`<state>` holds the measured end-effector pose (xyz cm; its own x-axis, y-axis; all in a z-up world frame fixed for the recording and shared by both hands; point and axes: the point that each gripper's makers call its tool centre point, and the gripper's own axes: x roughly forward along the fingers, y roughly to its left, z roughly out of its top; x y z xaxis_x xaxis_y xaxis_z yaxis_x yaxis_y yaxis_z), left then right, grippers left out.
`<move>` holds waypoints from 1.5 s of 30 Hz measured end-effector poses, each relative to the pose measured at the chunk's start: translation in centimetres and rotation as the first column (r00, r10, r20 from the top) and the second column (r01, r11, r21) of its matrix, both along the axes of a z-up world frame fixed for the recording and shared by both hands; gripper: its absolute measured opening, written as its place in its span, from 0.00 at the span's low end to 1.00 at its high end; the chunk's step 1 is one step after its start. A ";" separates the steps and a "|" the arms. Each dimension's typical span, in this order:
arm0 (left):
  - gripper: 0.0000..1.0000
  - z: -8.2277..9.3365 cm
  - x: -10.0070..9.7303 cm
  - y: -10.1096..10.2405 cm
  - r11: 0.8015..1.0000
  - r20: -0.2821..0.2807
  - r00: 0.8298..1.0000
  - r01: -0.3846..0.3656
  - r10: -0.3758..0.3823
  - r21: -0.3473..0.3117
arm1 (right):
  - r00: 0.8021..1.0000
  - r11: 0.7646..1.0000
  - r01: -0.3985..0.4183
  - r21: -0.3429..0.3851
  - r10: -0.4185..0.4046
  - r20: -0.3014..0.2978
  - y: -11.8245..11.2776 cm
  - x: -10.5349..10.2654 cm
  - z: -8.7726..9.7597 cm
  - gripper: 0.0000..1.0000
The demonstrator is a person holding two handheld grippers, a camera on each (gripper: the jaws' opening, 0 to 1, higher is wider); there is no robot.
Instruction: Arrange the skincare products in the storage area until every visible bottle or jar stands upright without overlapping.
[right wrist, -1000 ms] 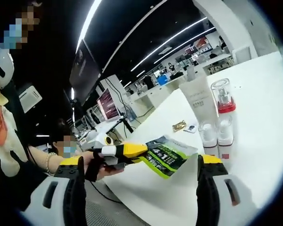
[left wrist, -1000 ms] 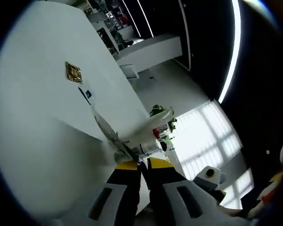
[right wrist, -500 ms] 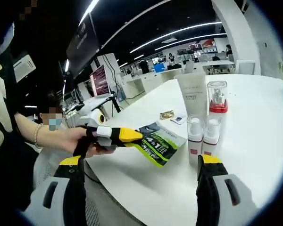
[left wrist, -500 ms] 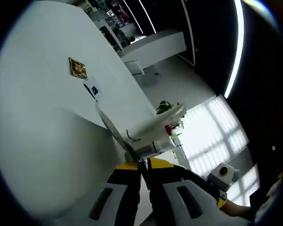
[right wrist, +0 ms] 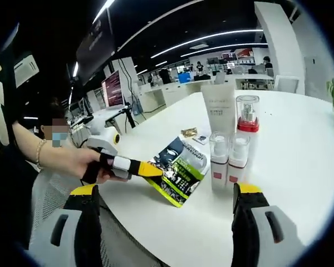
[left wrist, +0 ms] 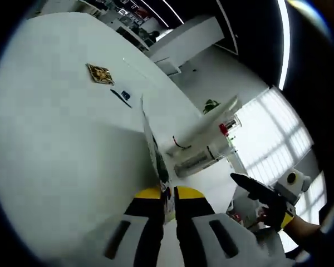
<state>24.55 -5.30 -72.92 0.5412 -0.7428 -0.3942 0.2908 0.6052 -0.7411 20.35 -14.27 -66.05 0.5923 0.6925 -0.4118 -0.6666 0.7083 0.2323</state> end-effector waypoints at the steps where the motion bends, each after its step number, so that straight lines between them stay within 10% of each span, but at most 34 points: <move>1: 0.00 -0.2 0.0 0.1 1.000 0.013 1.000 0.008 -0.009 0.025 | 1.000 1.000 -0.001 0.000 0.001 0.000 0.0 0.0 -0.1 1.00; 9: 0.10 -1.8 0.0 1.1 0.964 0.109 0.988 0.078 -0.109 0.254 | 1.000 1.000 0.007 0.004 -0.007 -0.004 0.0 -0.1 0.1 1.00; 16: 0.22 -2.0 -0.2 1.1 0.869 0.187 0.944 0.155 -0.270 0.471 | 1.000 1.000 0.012 0.001 -0.012 0.002 -0.2 0.1 -0.1 1.00; 31: 0.33 -3.0 -0.2 2.0 0.762 0.188 0.910 0.180 -0.369 0.623 | 1.000 1.000 0.015 0.001 -0.015 -0.004 -0.2 0.2 -0.2 1.00; 45: 0.61 -1.2 3.3 0.3 0.654 0.243 0.785 0.254 -0.570 0.713 | 1.000 1.000 0.018 0.001 -0.018 -0.008 -0.2 0.1 -0.3 1.00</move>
<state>27.89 -4.97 -74.12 0.4590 -0.5976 -0.6574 0.8005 0.5992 0.0143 20.46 -14.42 -66.30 0.6013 0.6822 -0.4160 -0.6516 0.7200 0.2388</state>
